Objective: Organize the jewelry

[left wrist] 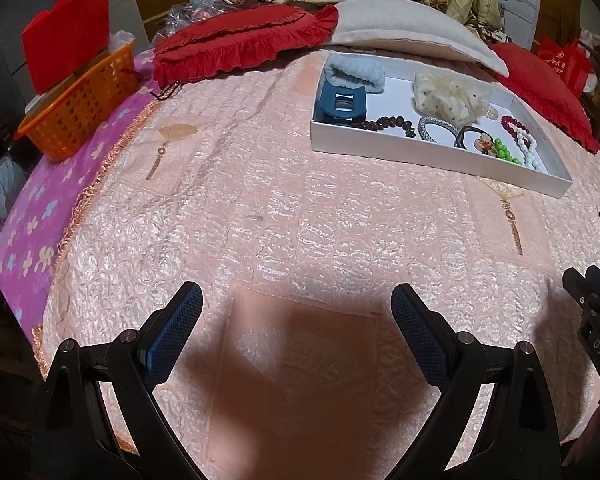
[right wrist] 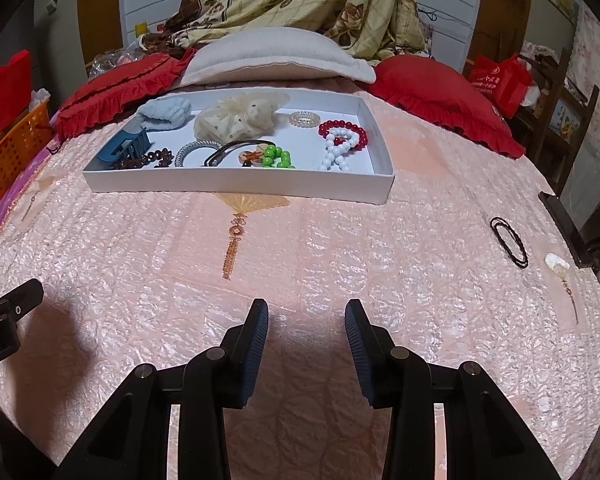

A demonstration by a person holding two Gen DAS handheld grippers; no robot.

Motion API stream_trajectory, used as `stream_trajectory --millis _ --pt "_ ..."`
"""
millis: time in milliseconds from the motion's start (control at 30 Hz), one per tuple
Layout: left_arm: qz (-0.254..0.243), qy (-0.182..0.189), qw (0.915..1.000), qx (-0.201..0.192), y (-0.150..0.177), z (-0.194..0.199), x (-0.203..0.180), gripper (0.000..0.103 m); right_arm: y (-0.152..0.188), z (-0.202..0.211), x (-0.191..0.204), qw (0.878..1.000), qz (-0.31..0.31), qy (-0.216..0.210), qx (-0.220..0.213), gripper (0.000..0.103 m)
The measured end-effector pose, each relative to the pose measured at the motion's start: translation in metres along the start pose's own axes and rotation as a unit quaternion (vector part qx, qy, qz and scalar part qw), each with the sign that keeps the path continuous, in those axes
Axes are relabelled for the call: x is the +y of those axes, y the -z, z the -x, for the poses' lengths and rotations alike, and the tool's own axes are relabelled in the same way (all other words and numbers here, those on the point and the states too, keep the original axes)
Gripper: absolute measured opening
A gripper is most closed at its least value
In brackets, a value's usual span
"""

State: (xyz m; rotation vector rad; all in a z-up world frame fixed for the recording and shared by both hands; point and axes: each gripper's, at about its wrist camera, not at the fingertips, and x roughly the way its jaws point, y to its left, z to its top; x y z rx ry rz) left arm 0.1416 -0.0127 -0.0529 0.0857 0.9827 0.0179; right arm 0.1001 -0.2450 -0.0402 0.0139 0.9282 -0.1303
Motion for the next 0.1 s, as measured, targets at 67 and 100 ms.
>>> stream_trajectory --millis 67,100 --pt "-0.002 -0.003 1.0 -0.003 -0.0011 -0.0005 -0.0007 0.095 0.0 -0.0011 -0.002 1.0 -0.003 -0.001 0.002 0.038" --pt "-0.001 -0.004 1.0 -0.005 -0.0019 -0.001 -0.0007 0.095 -0.0001 -0.002 -0.0032 1.0 -0.005 -0.001 0.003 0.038"
